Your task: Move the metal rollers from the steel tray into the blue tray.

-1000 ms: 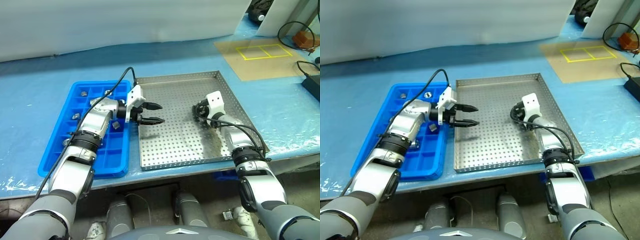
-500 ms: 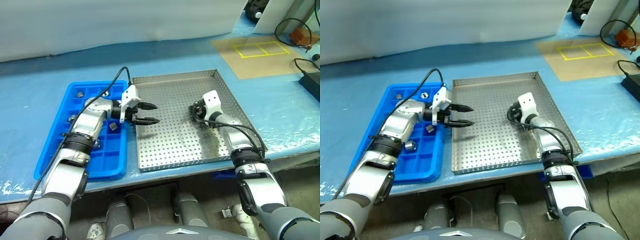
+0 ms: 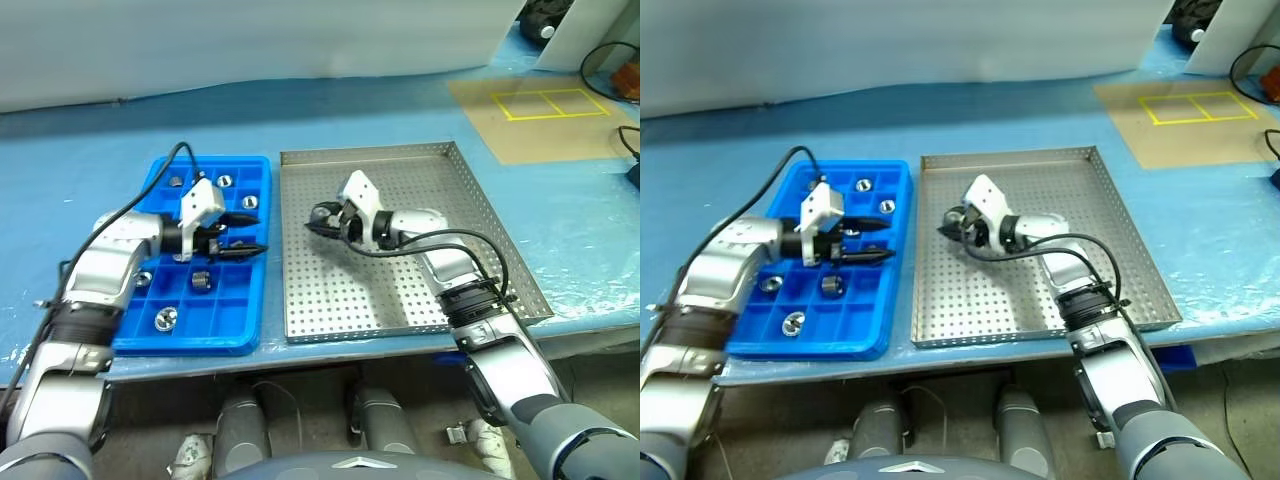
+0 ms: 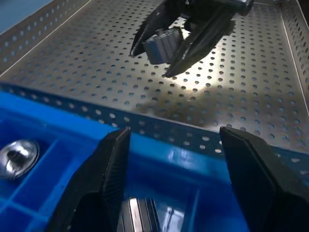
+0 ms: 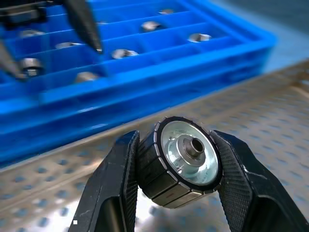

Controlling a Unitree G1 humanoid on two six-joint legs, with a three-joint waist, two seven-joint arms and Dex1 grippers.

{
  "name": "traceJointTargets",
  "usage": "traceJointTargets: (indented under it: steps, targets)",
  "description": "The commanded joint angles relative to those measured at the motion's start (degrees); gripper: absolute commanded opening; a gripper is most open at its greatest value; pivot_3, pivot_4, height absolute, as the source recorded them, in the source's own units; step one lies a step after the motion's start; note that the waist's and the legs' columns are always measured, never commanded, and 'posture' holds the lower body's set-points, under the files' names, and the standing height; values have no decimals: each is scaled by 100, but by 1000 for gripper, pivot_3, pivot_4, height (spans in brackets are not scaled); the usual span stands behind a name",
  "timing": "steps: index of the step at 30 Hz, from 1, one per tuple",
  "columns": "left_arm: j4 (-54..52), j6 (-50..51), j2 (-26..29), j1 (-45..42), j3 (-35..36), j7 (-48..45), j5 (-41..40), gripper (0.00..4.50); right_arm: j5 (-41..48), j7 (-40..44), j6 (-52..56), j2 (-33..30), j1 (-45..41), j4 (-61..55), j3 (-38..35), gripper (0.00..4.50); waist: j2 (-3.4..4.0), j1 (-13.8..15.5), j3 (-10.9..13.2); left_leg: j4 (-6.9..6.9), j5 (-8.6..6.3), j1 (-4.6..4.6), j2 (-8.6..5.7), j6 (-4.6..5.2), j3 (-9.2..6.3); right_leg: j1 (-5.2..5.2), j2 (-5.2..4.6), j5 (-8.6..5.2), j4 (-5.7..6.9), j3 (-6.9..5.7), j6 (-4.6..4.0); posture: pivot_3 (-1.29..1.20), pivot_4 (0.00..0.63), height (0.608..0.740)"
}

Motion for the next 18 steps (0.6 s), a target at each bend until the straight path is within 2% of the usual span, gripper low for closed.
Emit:
traceJointTargets:
  steps: [1, 12, 18]
  targets:
    - [-1037, 406, 277, 603, 596, 364, -356, 3116, 136, 449, -251, 275, -420, 49, 205, 1821, 1, 59, 0, -2, 1, 0, 1, -2, 0, -2, 0, 0, 1, -1, -1, 35, 150, 740]
    - [-3189, 1412, 561, 2942, 2038, 1212, -1177, 3116, 125, 2181, -563, 570, -621, 447, 1077, 1821, 0, 504, 2, -15, 2, 0, 0, -6, -8, -1, -3, -5, -2, -9, 0, 250, 150, 740]
    - [-3717, 1596, 515, 3480, 2245, 1500, -1425, 3116, -16, 2311, -847, 754, -624, 713, 1285, 1821, -1, 671, 1, -23, 2, 3, -1, -7, -17, -2, -3, -8, 8, -13, 4, 320, 150, 740]
